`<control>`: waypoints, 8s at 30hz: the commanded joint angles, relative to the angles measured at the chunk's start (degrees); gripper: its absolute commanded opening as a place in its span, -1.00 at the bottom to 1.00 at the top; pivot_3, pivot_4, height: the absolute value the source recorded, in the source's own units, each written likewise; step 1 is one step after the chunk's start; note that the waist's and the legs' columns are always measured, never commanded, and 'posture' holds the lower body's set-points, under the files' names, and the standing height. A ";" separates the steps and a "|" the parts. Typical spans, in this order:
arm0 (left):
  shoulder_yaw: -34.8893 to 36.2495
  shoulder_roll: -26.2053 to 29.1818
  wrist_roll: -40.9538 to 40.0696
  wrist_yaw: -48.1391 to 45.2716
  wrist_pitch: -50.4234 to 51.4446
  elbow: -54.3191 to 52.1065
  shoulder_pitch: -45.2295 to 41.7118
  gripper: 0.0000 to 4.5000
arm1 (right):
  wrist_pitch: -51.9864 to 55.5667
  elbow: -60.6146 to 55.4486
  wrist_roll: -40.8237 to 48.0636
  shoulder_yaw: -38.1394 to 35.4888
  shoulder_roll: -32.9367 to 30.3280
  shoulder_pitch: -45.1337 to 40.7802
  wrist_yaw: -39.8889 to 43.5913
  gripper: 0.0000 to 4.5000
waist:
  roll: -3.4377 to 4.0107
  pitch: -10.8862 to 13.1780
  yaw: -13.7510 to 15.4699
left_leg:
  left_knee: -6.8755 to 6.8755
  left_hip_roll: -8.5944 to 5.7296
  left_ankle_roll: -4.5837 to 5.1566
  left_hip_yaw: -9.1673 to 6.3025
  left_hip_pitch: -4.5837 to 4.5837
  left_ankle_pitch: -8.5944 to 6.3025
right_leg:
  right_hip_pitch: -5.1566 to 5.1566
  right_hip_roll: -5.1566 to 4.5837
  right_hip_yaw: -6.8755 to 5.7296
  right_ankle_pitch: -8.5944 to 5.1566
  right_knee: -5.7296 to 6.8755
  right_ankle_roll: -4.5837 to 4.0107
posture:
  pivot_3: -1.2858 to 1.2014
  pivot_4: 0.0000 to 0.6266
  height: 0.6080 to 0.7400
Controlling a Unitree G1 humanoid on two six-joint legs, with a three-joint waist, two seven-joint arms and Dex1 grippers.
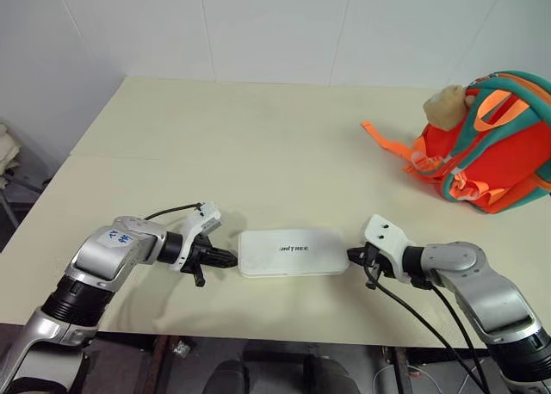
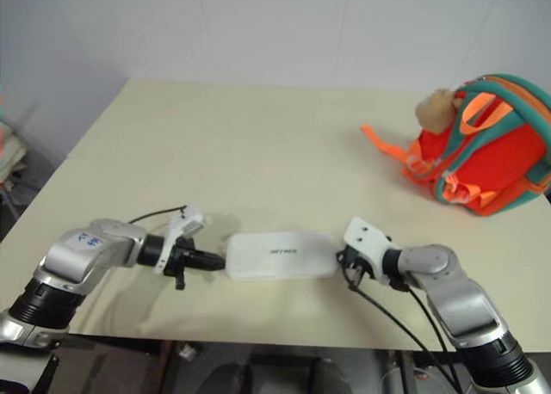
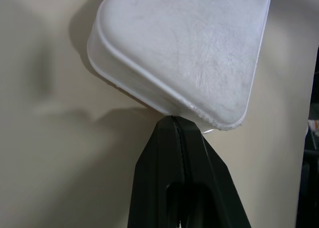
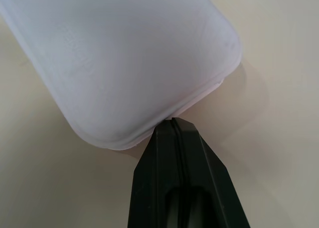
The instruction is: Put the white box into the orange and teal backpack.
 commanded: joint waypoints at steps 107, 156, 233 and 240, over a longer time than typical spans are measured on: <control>27.92 3.65 -14.85 0.10 -5.59 -8.38 21.20 0.99 | 4.93 -2.31 18.38 -18.32 -5.29 3.79 -4.87 1.00 | 0.25 0.16 -1.53 | -0.67 0.74 -0.25 -0.01 -0.49 -0.26 | -0.94 -0.08 0.02 0.31 -0.43 0.39 | 0.03 -0.52 1.00; 12.51 -4.56 -20.28 -0.60 6.70 4.91 7.22 0.99 | -15.33 2.33 -4.04 -0.09 2.19 4.35 -8.34 1.00 | 0.10 0.07 -1.75 | -0.27 0.56 -0.28 0.10 -0.20 -0.20 | -0.80 0.36 0.02 0.31 0.26 0.40 | 0.03 -0.52 1.00; 2.41 -2.85 -9.96 -18.82 7.85 26.45 -9.39 -0.08 | -17.50 1.88 -5.31 -1.43 3.79 5.12 -6.42 1.00 | 0.04 0.04 -1.64 | -0.36 0.58 -0.28 0.19 0.05 -0.20 | -0.61 0.47 -0.02 0.16 0.37 0.22 | 0.03 -0.52 1.00; 2.22 -3.17 -9.18 -18.81 8.08 26.80 -9.59 -0.46 | -17.73 1.73 -5.18 -1.49 3.83 5.23 -6.32 1.00 | 0.04 0.04 -1.60 | -0.34 0.58 -0.28 0.19 0.05 -0.20 | -0.60 0.47 -0.02 0.16 0.38 0.22 | 0.03 -0.52 1.00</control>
